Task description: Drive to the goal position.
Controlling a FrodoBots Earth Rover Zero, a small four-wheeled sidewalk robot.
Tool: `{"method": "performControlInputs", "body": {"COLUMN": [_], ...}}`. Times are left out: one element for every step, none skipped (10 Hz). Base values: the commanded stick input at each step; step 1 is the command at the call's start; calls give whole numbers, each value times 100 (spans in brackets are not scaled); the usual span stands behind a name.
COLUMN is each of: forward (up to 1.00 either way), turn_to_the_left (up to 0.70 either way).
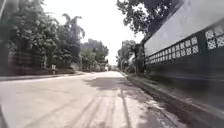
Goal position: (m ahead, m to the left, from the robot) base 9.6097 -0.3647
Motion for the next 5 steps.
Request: {"method": "performControlInputs", "body": {"forward": [50,50,50,50,50], "turn_to_the_left": [0,0,0,0,0]}}
